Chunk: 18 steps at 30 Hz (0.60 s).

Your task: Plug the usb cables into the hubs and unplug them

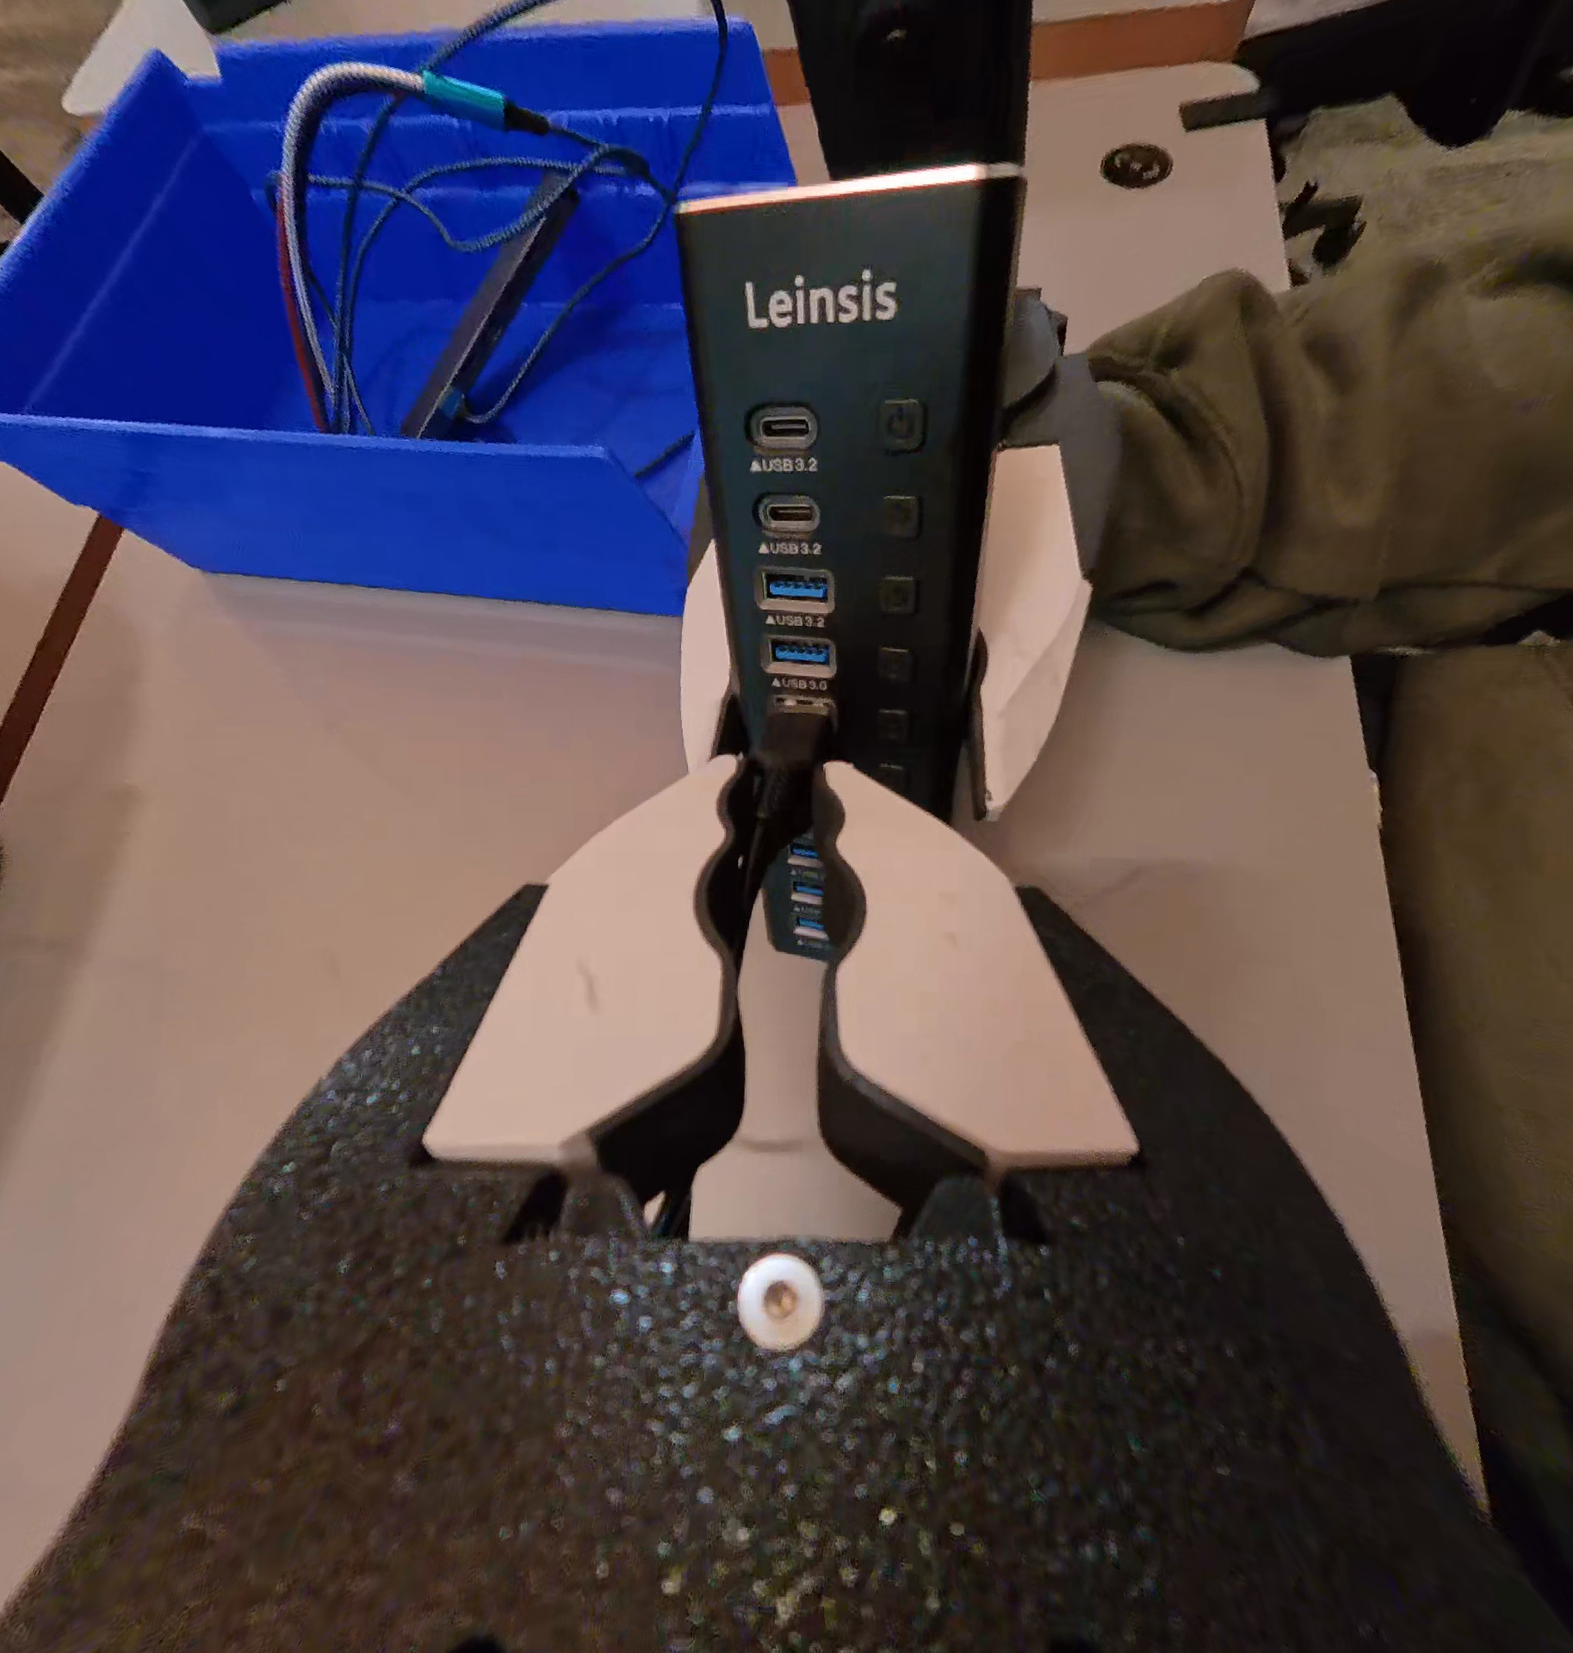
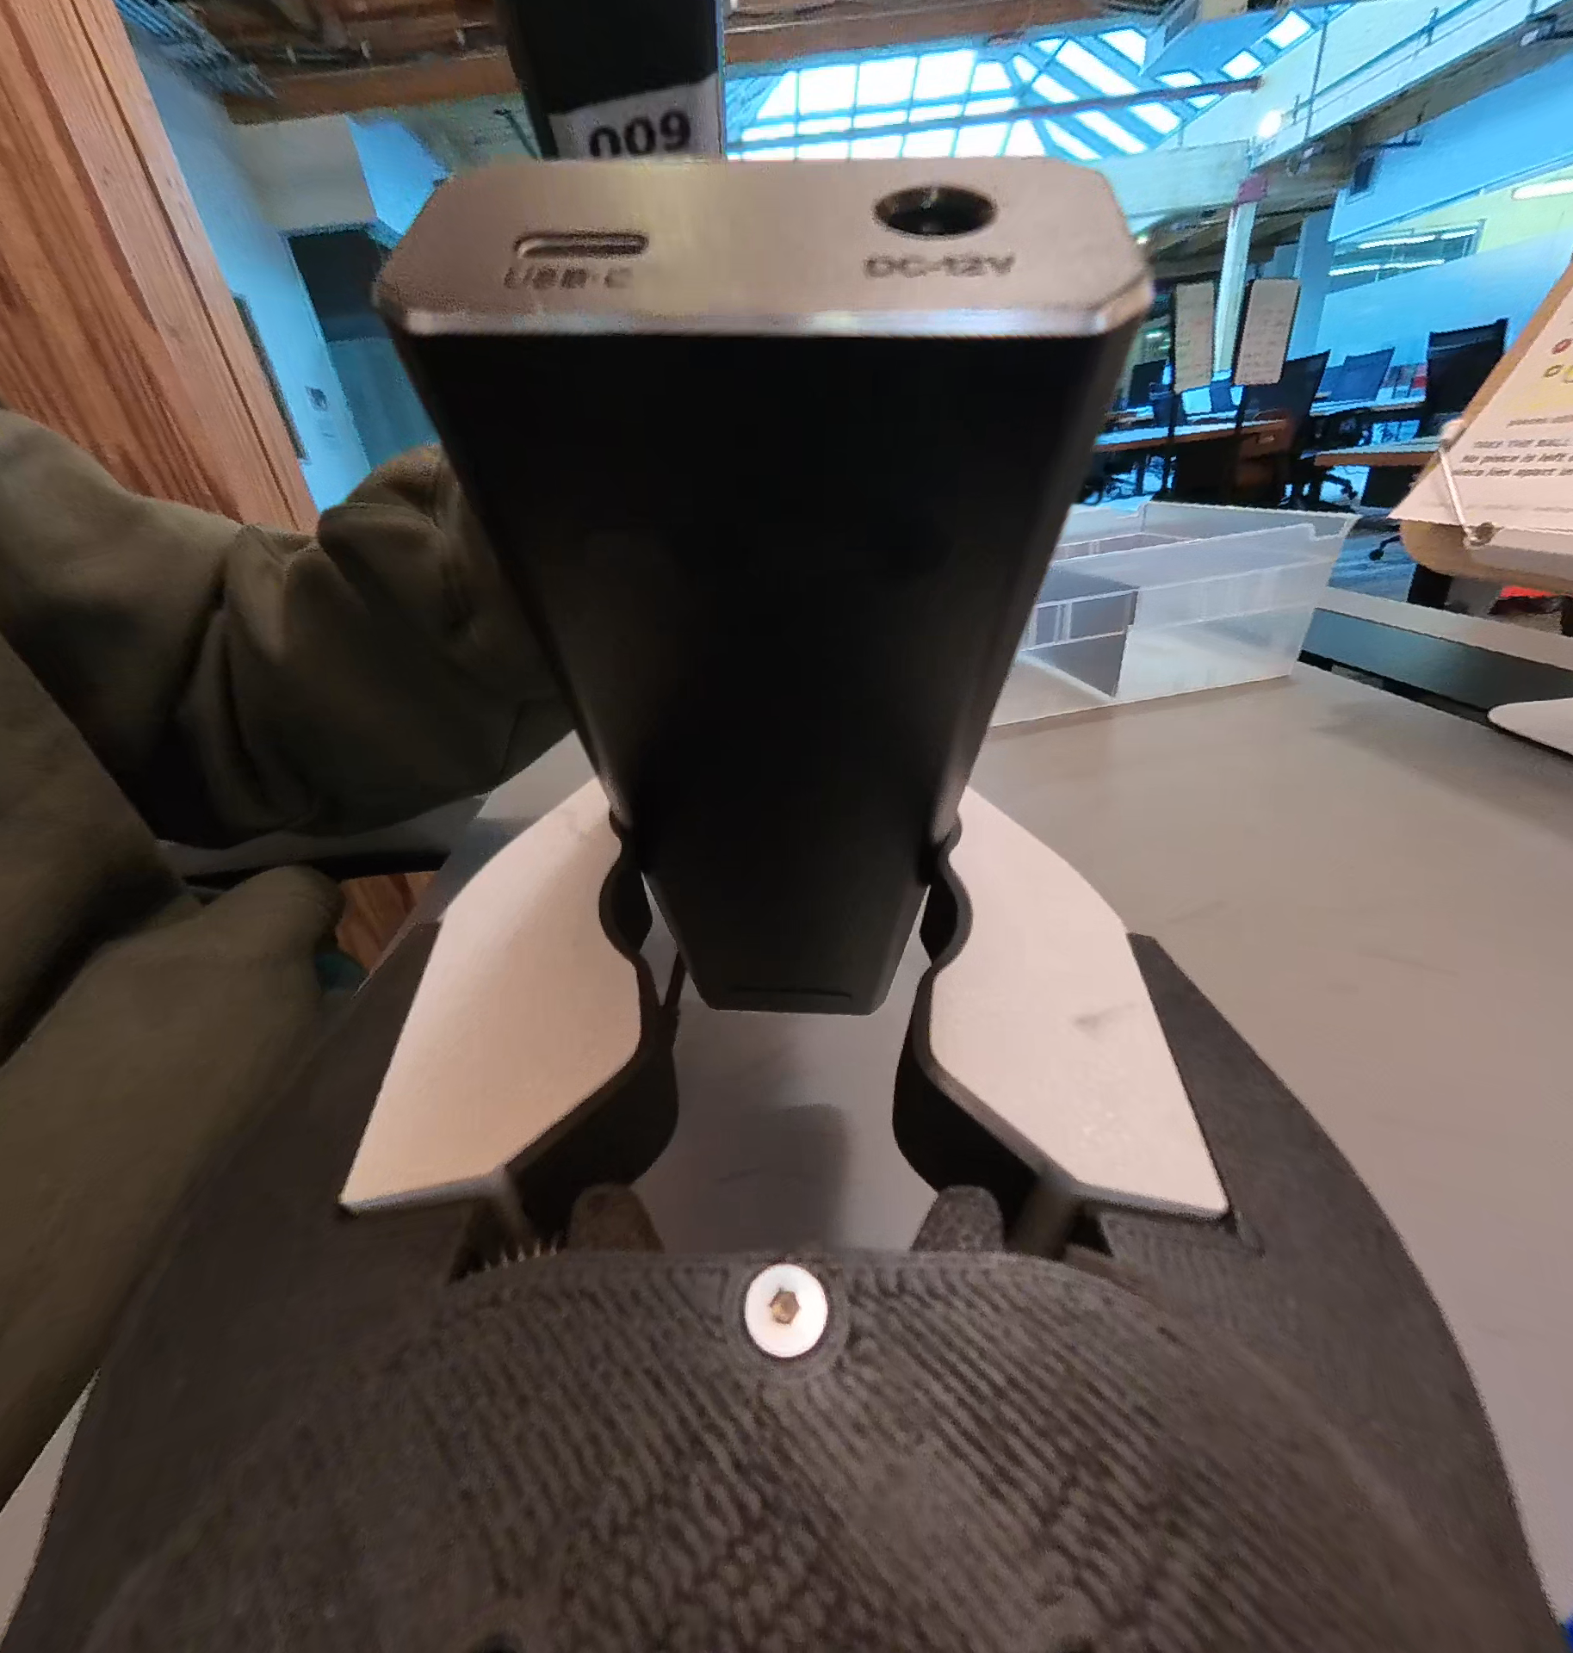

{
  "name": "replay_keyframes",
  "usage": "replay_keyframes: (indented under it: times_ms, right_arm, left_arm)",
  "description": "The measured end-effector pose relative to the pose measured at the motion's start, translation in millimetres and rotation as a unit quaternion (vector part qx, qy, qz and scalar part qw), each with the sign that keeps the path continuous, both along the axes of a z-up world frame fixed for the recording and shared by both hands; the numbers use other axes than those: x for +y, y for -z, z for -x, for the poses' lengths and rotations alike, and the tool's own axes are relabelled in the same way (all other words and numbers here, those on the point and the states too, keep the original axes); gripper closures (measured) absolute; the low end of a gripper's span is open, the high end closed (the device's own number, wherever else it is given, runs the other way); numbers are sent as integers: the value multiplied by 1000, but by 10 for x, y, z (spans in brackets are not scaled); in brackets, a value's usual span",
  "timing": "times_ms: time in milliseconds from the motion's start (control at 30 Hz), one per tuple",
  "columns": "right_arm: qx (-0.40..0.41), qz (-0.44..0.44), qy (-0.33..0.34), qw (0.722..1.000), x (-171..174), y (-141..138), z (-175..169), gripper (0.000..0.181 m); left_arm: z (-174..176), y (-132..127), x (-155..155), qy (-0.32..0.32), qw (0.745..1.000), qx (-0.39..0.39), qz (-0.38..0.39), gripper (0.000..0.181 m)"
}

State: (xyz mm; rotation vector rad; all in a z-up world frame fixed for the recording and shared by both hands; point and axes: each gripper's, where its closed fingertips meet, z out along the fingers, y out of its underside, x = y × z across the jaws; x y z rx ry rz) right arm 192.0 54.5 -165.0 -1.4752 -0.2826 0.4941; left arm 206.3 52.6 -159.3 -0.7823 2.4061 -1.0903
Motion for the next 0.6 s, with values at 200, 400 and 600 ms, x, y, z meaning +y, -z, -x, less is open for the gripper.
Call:
replay_keyframes:
  times_ms: [200,400,600]
  right_arm:
    - [-10,13,1,1000,25,36,19,121]
    - [1,1,13,1000,8,1,-30,121]
    - [-13,4,10,1000,20,19,12,121]
  left_arm:
    - [21,57,20,-2,998,43,-44,170]
    - [-40,39,-7,7,997,47,-68,170]
    - [-30,87,-37,-5,1000,8,-28,166]
